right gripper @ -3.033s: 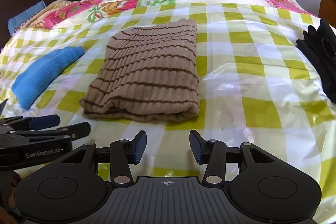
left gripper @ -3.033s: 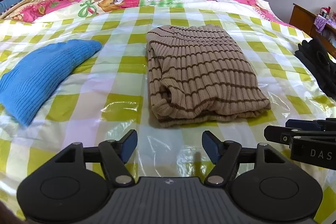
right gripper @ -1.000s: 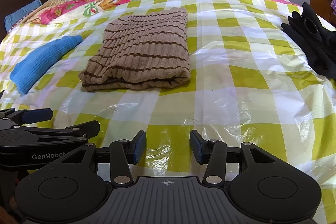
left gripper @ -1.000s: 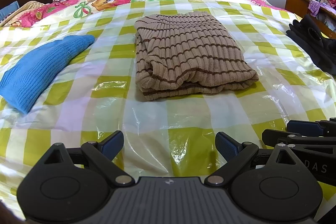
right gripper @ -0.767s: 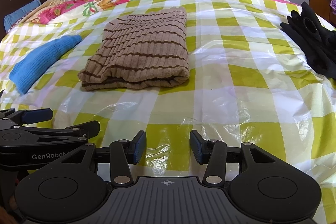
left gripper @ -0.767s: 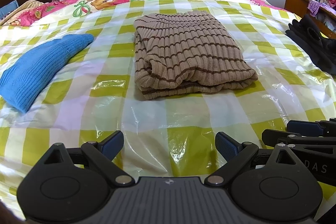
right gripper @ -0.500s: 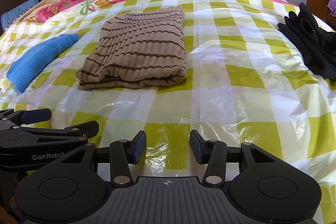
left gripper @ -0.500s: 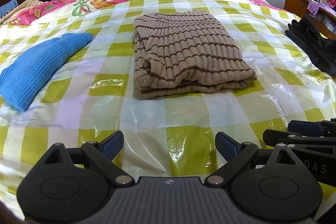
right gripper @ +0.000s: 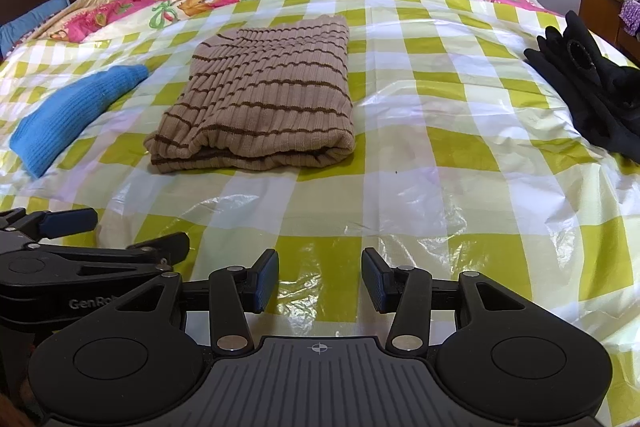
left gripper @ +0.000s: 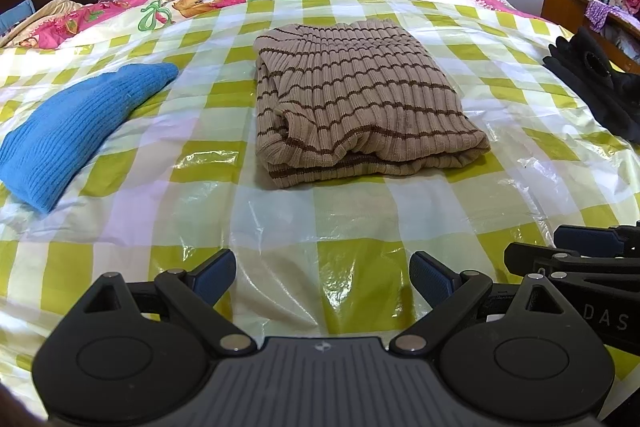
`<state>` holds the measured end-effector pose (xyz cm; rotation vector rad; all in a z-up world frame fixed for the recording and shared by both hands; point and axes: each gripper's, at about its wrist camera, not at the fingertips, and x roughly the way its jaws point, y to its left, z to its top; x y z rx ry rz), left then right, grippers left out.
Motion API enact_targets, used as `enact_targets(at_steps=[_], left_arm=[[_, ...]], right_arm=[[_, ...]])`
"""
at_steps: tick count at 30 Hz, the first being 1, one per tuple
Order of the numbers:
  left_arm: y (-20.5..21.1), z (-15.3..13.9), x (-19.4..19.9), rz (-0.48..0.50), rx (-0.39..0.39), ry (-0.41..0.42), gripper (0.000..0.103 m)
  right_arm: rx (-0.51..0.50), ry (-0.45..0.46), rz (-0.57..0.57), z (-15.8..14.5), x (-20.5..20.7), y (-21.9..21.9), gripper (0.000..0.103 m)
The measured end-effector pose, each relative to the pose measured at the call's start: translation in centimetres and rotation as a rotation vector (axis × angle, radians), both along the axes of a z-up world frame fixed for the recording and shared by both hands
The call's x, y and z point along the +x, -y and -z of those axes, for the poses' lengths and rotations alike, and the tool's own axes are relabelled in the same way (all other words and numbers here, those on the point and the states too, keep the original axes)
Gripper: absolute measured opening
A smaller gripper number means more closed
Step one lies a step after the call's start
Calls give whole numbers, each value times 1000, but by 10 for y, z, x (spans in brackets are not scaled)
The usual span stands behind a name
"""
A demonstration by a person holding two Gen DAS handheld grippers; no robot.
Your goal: Fold small clothes
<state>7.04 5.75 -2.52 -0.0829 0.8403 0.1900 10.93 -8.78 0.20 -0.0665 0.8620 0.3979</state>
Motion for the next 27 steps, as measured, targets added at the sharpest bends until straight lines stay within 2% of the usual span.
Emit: enact_targets(at_steps=[9,14,27], left_arm=[[0,-1,-1,-2,7,5,103],[-1,-1,-2,-4,7,6,103],[1,1,-1,3,24,-4,103]], right_arm=[[-13,12,6,-2,-3,-4,45],[-19,18,14,-3,-3,-3,51],[-39,13,26,0,-2,-3,51]])
